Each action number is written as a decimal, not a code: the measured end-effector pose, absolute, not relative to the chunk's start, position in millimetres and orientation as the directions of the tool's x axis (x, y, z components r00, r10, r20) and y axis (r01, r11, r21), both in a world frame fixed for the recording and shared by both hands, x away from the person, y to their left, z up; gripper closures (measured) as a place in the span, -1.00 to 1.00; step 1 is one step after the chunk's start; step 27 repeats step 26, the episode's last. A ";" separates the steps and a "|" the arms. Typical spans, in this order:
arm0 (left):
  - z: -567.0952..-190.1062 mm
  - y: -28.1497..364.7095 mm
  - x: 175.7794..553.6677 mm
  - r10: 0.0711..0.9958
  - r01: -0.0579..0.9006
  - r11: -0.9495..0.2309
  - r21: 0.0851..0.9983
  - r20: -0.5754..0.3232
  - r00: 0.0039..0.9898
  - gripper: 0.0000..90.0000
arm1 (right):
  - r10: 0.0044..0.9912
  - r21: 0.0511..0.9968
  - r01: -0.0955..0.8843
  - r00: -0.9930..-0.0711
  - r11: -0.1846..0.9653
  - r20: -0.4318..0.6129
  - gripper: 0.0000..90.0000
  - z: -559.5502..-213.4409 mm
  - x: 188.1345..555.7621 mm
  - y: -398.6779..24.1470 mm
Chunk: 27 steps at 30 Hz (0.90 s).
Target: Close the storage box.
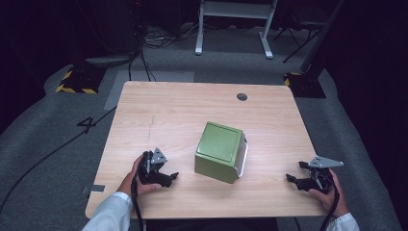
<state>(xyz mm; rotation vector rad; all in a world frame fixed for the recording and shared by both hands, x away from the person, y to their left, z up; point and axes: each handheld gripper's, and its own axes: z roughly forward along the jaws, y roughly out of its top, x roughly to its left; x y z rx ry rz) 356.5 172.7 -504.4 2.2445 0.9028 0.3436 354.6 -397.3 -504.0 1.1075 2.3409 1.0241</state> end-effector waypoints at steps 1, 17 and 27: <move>-504.5 172.8 356.5 0.689 0.508 -0.525 0.682 -0.010 0.725 -0.77 | 0.776 0.738 0.519 -0.631 0.432 -0.010 -0.66 -504.0 354.6 -397.3; -504.5 173.3 357.5 0.680 0.502 -0.531 0.682 -0.010 0.733 -0.78 | 0.777 0.737 0.522 -0.629 0.430 -0.008 -0.66 -504.0 354.6 -397.4; -504.7 173.2 357.7 0.679 0.503 -0.530 0.683 -0.014 0.734 -0.78 | 0.778 0.737 0.521 -0.629 0.430 -0.009 -0.66 -504.0 354.5 -397.3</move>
